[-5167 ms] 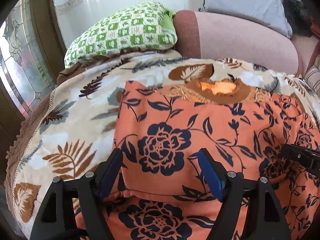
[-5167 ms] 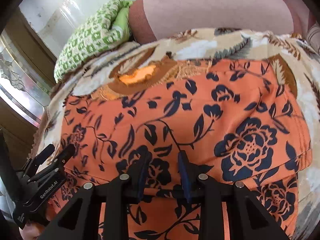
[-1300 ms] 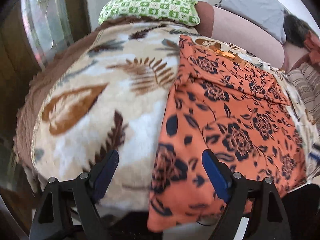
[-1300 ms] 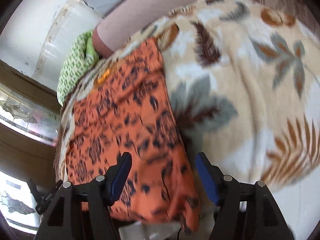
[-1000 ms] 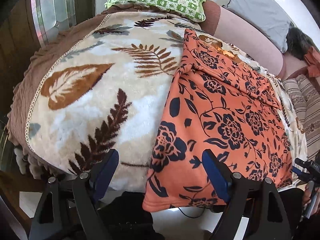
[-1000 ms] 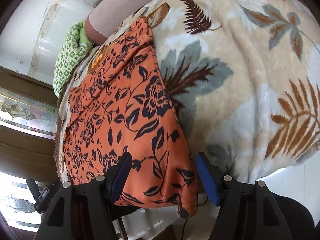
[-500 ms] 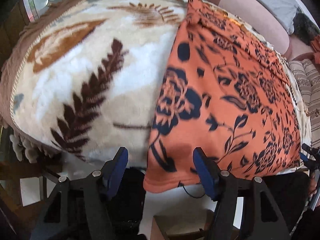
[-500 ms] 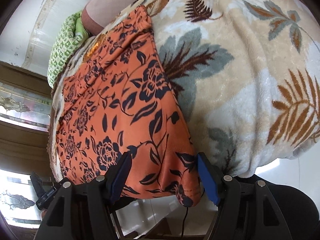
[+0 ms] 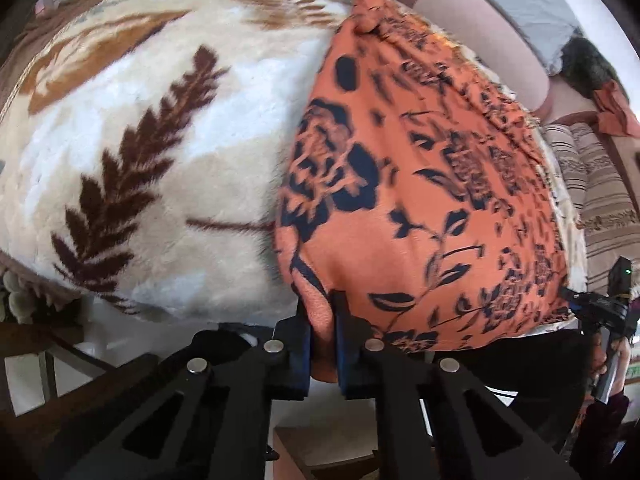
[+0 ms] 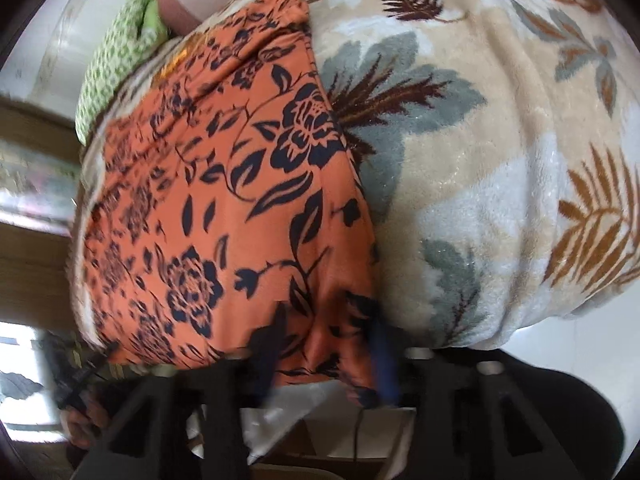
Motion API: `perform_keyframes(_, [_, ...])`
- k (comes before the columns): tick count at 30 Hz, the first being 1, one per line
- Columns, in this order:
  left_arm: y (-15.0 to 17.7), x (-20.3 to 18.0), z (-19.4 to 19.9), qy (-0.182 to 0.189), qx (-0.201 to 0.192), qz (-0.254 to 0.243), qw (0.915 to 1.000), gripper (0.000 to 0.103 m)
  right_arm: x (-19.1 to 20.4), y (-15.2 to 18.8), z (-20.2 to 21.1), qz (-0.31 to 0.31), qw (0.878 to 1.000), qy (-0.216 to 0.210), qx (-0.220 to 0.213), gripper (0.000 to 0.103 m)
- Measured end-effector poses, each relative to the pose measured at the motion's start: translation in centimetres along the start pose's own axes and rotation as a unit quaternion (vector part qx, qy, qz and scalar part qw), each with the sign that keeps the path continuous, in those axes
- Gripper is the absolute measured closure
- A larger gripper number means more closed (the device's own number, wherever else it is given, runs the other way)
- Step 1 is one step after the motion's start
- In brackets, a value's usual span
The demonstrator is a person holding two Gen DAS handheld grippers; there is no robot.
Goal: Fold small clothes
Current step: 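Grasp the hem end of the dress strip with both tools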
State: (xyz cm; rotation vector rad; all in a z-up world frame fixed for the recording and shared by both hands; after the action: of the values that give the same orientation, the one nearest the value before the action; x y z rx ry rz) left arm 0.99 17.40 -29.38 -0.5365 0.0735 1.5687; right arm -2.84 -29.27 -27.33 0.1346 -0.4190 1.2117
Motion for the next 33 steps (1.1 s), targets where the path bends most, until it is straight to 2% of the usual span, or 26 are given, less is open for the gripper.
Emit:
perform_keyframes(1, [-0.2,-0.6,0.5,0.004,-0.004,-0.009,0.9999,0.094,0.0,0.1,0.1,0.006,1.0,0.005,0.001,0.087])
perform_keyframes(3, [-0.5,-1.5,1.4,0.015,-0.009,-0.026,0.9995,0.095,0.1,0.3,0.5,0.014,1.0,0.004,0.001,0.092])
perform_keyframes(6, [-1.5,-2.5,2.8,0.029,-0.018,-0.045,0.9984,0.095,-0.3,0.6,0.7,0.018,1.0,0.015,0.006,0.092])
perform_keyframes(10, [-1.7,-1.7,2.4,0.009,-0.005,-0.05,0.9987,0.094,-1.2,0.9,-0.2,0.003,1.0,0.006,0.031,0.087])
perform_keyframes(11, [-1.6,-1.3,2.0,-0.002,0.0,-0.043,0.9991,0.092,-1.2,0.9,-0.3,-0.003,0.999,0.004,0.032,0.086])
perform_keyframes(13, [-1.5,-1.0,0.9,-0.012,0.015,-0.031,0.9993,0.087,-0.8,0.9,-0.4,0.005,0.999,0.003,0.032,0.075])
perform_keyframes(14, [-1.4,-0.8,0.5,-0.012,0.018,-0.027,0.9994,0.08,-0.6,1.0,-0.5,0.012,0.999,0.004,0.033,0.074])
perform_keyframes(16, [-1.2,-0.8,0.1,-0.011,0.018,-0.025,0.9995,0.079,0.0,1.0,-0.6,0.029,0.999,0.006,0.032,0.073])
perform_keyframes(17, [-1.1,-1.0,-0.1,-0.011,0.015,-0.027,0.9994,0.079,0.1,1.0,-0.5,0.041,0.999,0.008,0.03,0.076])
perform_keyframes(18, [-1.2,-0.9,0.0,-0.011,0.012,-0.03,0.9994,0.087,0.3,1.1,-0.3,0.051,0.998,0.007,0.027,0.083])
perform_keyframes(19, [-1.3,-1.0,0.1,-0.01,0.01,-0.032,0.9994,0.094,0.6,1.1,0.0,0.057,0.998,0.004,0.025,0.095])
perform_keyframes(20, [-1.4,-1.0,0.3,-0.009,0.008,-0.036,0.9993,0.096,1.1,1.2,0.5,0.065,0.998,-0.003,0.021,0.095])
perform_keyframes(23, [-1.7,-1.5,1.1,0.014,0.001,-0.043,0.999,0.097,2.8,0.9,2.2,0.066,0.996,-0.061,0.009,0.096])
perform_keyframes(27, [-3.4,-3.2,3.4,0.08,-0.013,-0.041,0.9959,0.097,5.7,-1.0,5.6,0.061,0.985,-0.161,-0.023,0.096])
perform_keyframes(31, [-7.7,-5.5,5.4,0.139,-0.039,-0.036,0.9889,0.097,8.2,-5.2,8.7,0.035,0.964,-0.254,-0.073,0.096])
perform_keyframes(33, [-11.0,-6.2,6.6,0.166,-0.057,-0.03,0.9841,0.097,9.2,-8.3,9.7,0.018,0.955,-0.279,-0.102,0.096])
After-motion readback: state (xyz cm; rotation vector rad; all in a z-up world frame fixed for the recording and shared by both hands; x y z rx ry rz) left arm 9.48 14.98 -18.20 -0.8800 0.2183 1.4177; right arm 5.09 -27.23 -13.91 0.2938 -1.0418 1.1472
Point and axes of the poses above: each gripper's, at about its wrist camera, not at the fingertips, and z roughly against the way its jaws point, x to its left, y to its underside, the point moved 8 cm from there along -z, roughly the way its jaws point, and after that the axes turned 1 degree about y, right-handed, at the moved point
